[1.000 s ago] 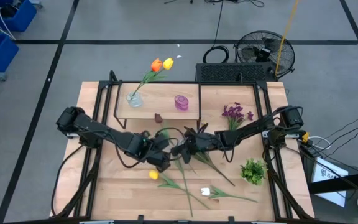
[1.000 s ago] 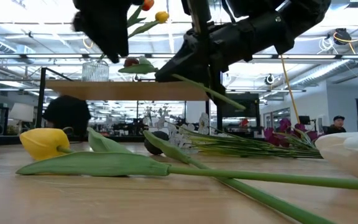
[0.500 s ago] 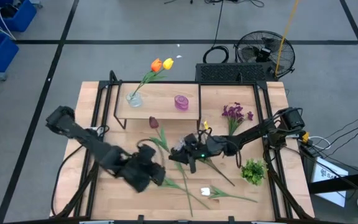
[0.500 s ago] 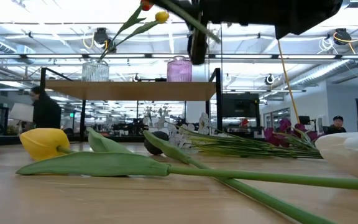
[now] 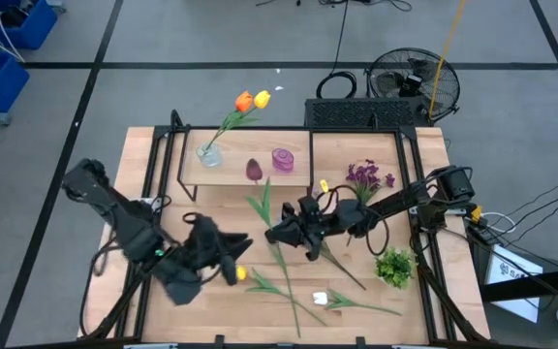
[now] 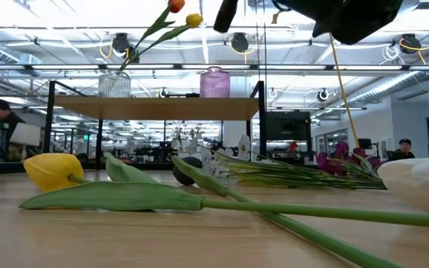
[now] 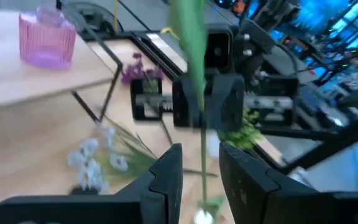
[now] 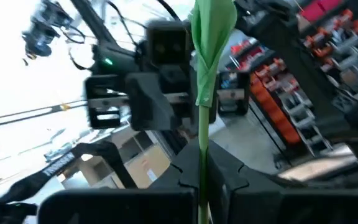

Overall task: Pick and place flowers into a vace then onto a shelf
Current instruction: Put the red flower into the transparent vase on the shelf

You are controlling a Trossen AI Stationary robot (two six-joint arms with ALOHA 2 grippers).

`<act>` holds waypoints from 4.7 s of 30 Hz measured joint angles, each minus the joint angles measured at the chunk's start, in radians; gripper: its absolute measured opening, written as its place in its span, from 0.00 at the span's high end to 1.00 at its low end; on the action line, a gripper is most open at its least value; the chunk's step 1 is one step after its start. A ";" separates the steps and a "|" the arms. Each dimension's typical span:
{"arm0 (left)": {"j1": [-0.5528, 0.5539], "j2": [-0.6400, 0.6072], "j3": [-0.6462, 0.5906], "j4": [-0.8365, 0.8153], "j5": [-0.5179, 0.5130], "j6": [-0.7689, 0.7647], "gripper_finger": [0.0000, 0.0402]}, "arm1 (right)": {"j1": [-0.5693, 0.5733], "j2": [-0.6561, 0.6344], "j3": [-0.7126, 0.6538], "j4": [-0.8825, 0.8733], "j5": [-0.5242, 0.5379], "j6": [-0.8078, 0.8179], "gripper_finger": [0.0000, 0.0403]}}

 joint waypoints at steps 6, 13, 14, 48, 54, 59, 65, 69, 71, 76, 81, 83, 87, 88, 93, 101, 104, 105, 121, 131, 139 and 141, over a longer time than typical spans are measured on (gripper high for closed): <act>0.112 0.032 0.000 0.127 0.139 0.125 0.73 | 0.008 0.000 0.000 -0.039 -0.033 -0.013 1.00; 0.201 0.053 -0.002 0.197 0.255 0.200 0.73 | 0.008 0.000 0.000 -0.046 -0.047 -0.017 1.00; 0.207 0.053 -0.002 0.219 0.267 0.228 0.73 | 0.008 0.000 0.000 -0.056 -0.049 -0.019 1.00; 0.212 0.048 -0.002 0.274 0.213 0.392 0.96 | 0.005 0.000 0.000 -0.042 -0.016 -0.170 0.98; 0.211 0.020 -0.001 0.267 0.188 0.402 0.98 | 0.006 0.000 0.000 -0.058 -0.025 -0.169 0.87; 0.198 -0.019 -0.001 0.243 0.164 0.417 0.98 | 0.005 0.000 0.000 -0.060 -0.023 -0.169 0.73; 0.168 -0.133 -0.002 0.160 0.099 0.477 0.98 | -0.006 0.000 0.000 -0.090 0.034 -0.169 0.59; 0.145 -0.238 -0.002 0.083 0.015 0.527 0.98 | -0.016 0.000 0.000 -0.178 0.032 -0.144 0.53; 0.132 -0.295 -0.002 0.050 -0.057 0.573 0.98 | -0.020 0.000 0.000 -0.226 0.029 -0.113 0.52; 0.134 -0.413 -0.002 -0.039 -0.315 0.739 0.98 | -0.020 0.000 0.000 -0.284 0.029 -0.065 0.52; 0.195 -0.489 -0.001 -0.144 -0.466 0.828 0.98 | -0.020 0.000 0.000 -0.279 0.029 -0.065 0.53; 0.237 -0.507 -0.001 -0.214 -0.463 0.798 0.98 | -0.024 0.000 0.000 -0.278 0.030 -0.066 0.53; 0.322 -0.511 -0.001 -0.436 -0.428 0.607 0.98 | -0.037 0.000 0.000 -0.278 0.033 -0.066 0.53; 0.338 -0.508 -0.001 -0.494 -0.412 0.542 0.98 | -0.040 0.000 0.000 -0.278 0.034 -0.067 0.53; 0.386 -0.484 -0.035 -0.614 -0.397 0.374 0.98 | -0.047 0.000 0.000 -0.278 0.035 -0.066 0.53; 0.400 -0.484 -0.109 -0.489 -0.398 0.388 0.98 | -0.062 0.000 0.000 -0.272 0.037 -0.065 0.54; 0.409 -0.487 -0.118 -0.429 -0.404 0.430 0.98 | -0.065 0.000 0.000 -0.270 0.037 -0.064 0.54; 0.415 -0.487 -0.120 -0.412 -0.404 0.444 0.98 | -0.065 0.000 0.000 -0.271 0.037 -0.064 0.54; 0.538 -0.458 -0.134 -0.162 -0.296 0.709 0.98 | -0.065 0.000 0.000 -0.263 0.030 -0.063 0.54; 0.612 -0.411 -0.134 -0.056 -0.212 0.835 0.98 | -0.065 0.000 0.000 -0.254 0.029 -0.063 0.54; 0.686 -0.414 -0.134 -0.062 -0.102 0.824 0.98 | -0.065 0.000 0.000 -0.255 0.026 -0.063 0.54; 0.701 -0.410 -0.136 -0.067 -0.085 0.824 0.98 | -0.065 0.000 0.000 -0.255 0.026 -0.063 0.54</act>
